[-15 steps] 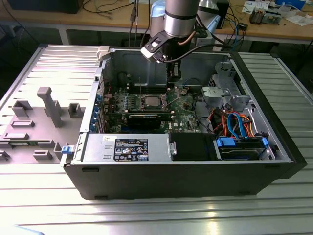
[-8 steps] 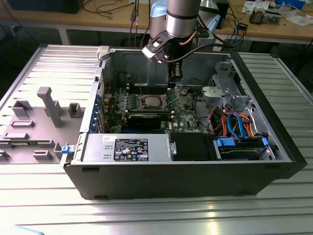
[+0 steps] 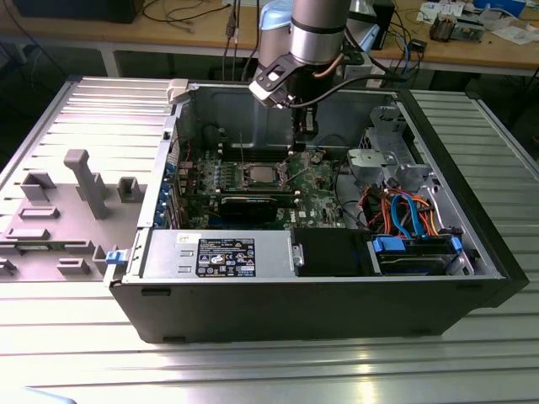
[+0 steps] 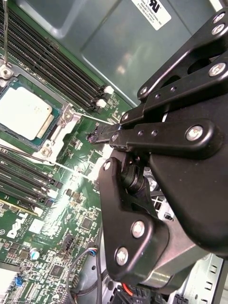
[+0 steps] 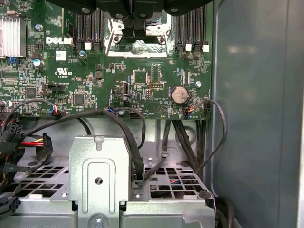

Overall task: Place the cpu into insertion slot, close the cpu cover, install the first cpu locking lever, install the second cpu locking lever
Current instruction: 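Close the cpu cover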

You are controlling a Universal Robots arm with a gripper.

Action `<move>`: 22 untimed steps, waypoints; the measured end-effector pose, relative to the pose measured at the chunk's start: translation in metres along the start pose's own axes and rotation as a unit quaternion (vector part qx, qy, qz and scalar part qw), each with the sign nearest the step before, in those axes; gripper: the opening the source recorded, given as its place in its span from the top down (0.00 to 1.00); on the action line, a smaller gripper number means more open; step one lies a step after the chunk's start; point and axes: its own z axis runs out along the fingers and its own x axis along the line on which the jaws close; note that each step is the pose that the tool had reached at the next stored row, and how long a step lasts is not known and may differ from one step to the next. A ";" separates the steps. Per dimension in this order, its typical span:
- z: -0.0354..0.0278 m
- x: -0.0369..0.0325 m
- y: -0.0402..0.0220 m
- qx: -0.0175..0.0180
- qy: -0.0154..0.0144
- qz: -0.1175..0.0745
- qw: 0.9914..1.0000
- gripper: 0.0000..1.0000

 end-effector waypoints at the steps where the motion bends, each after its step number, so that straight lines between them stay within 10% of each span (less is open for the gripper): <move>1: 0.0000 0.0000 0.0001 0.000 0.000 0.000 1.000 0.89; 22: 0.0005 -0.0001 0.0080 0.000 0.000 0.000 1.000 0.89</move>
